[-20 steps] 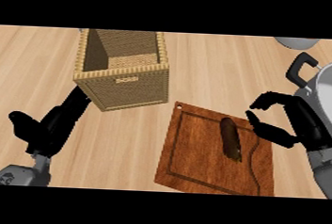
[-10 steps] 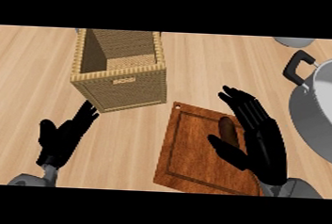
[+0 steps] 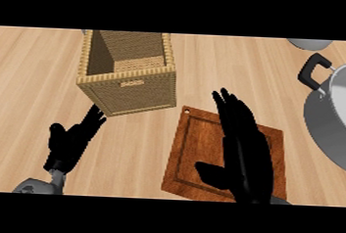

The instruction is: Pick the sweet potato from the cutting board and place it in the pot

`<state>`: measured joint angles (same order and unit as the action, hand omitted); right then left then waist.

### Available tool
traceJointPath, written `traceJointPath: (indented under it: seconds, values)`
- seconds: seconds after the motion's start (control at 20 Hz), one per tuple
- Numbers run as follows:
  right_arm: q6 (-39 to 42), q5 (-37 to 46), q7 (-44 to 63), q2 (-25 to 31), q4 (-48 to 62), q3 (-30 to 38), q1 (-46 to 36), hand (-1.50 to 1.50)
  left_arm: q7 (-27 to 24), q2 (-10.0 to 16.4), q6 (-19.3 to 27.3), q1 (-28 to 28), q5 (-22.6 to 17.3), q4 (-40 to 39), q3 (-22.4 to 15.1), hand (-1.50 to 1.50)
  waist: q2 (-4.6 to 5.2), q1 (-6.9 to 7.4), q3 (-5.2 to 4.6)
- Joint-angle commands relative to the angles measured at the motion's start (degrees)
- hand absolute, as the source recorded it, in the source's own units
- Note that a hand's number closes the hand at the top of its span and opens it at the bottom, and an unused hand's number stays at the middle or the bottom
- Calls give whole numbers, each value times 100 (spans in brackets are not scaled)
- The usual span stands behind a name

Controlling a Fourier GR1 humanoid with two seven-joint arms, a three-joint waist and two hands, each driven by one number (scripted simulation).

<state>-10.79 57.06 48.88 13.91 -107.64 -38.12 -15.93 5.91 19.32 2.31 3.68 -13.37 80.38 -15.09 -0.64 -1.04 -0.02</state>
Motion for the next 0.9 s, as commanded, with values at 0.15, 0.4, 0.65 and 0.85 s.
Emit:
traceJointPath:
  seconds: [0.15, 0.4, 0.65, 0.85]
  values:
    - [1022, 69, 1507, -1225, 595, 269, -517, -150, 240, -229, -24, 280, 79, -103, -61, 0, 66, 112, -3]
    - [1728, -755, 1281, -826, 1096, 651, -10, -150, 172, 23, -226, 123, 9, 64, 98, 0, 72, 129, 1]
    - [1841, -638, 1027, -591, 926, 752, 408, -150, 126, -364, -114, 145, 233, -98, 13, 0, 58, 85, 1]
    - [2179, -649, 736, -308, 499, 1270, 325, -150, 169, -375, -355, 240, 308, -275, 252, 0, 61, 93, 1]
